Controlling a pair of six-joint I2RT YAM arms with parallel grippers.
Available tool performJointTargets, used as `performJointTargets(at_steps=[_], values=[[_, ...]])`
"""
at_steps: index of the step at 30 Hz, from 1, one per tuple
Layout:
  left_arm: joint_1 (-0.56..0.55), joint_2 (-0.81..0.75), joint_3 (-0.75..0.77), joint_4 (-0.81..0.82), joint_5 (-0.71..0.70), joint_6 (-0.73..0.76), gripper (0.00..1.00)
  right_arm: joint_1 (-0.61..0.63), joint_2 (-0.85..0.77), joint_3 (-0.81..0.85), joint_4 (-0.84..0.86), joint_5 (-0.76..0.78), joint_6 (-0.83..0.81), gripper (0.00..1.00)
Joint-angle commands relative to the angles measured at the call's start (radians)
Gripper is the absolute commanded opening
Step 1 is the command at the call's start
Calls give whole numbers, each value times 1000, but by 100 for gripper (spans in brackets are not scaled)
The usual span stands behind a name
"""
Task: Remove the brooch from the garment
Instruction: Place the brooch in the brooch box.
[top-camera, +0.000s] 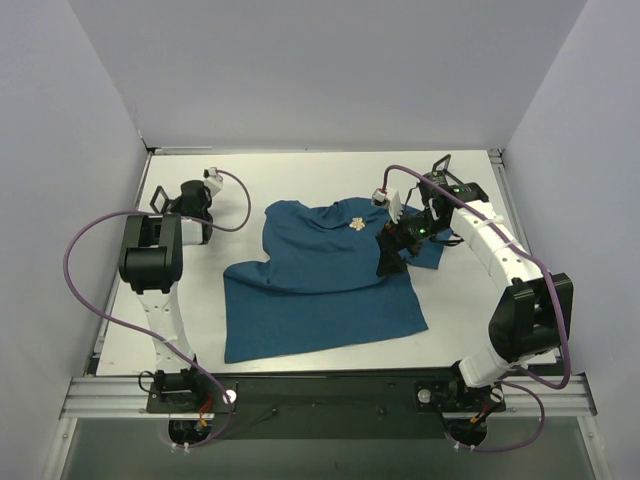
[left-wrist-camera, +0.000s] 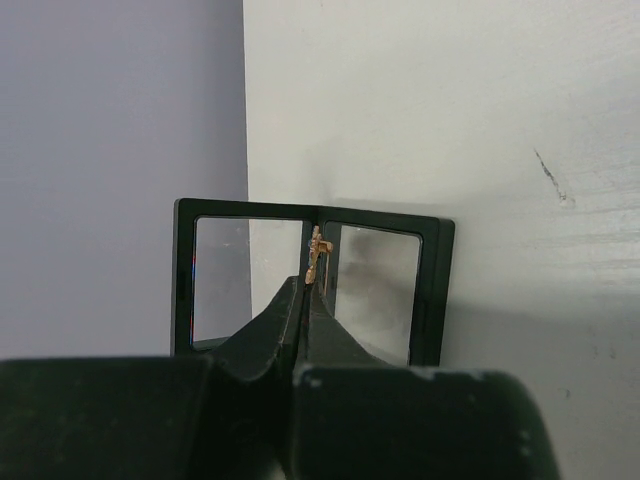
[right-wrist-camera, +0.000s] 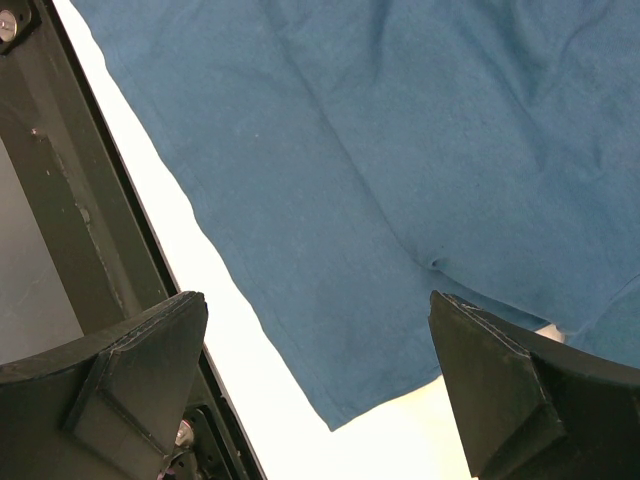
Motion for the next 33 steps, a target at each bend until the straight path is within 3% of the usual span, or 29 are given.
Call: performJointTargets(at_steps=[1, 33], values=[[-2, -68, -14, 47, 2, -16, 0, -1, 2, 8, -28, -44, -25, 100], [-18, -56, -3, 63, -15, -27, 0, -1, -7, 15, -29, -44, -14, 100]])
